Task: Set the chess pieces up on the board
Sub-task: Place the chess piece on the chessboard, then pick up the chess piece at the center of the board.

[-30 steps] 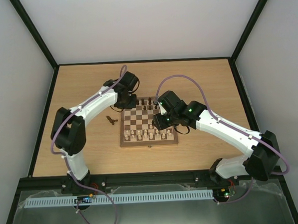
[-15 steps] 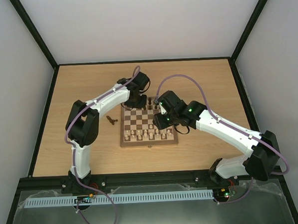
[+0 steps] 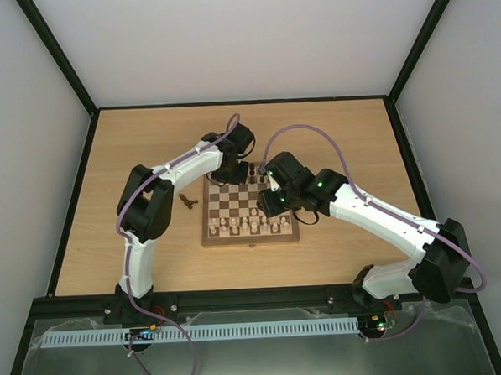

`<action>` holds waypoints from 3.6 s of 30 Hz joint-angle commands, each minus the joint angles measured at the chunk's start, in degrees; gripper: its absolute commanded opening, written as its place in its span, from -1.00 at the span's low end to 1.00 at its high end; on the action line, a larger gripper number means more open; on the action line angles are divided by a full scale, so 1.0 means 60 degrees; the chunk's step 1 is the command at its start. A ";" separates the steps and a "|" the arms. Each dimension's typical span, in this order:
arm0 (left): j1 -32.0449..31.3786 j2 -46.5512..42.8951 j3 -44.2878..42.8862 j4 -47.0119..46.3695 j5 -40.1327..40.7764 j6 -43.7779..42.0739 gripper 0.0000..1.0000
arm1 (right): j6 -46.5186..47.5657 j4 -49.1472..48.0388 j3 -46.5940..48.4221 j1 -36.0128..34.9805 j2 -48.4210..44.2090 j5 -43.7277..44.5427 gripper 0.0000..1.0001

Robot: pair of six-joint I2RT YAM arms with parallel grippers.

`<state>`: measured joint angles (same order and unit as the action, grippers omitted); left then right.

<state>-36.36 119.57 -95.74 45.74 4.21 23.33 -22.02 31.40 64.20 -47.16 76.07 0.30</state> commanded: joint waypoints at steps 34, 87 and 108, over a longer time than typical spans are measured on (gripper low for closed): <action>0.0149 0.0377 -0.0346 -0.0232 0.0441 0.0062 -0.66 | 0.0080 0.0125 -0.0162 0.0028 -0.0110 -0.0199 -0.10; 0.2551 -0.4228 0.5604 -0.2801 0.0281 0.1667 -0.11 | 0.0081 0.0145 -0.0044 0.0026 0.0250 -0.0284 -0.09; 0.3251 -0.3914 0.6860 -0.3603 0.0054 0.2158 0.11 | 0.0085 0.0041 -0.0138 0.0028 0.0243 -0.0679 -0.09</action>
<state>-17.87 94.78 -56.31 26.13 5.72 35.42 -22.02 31.33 63.88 -47.16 77.32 -2.83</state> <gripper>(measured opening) 0.554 0.456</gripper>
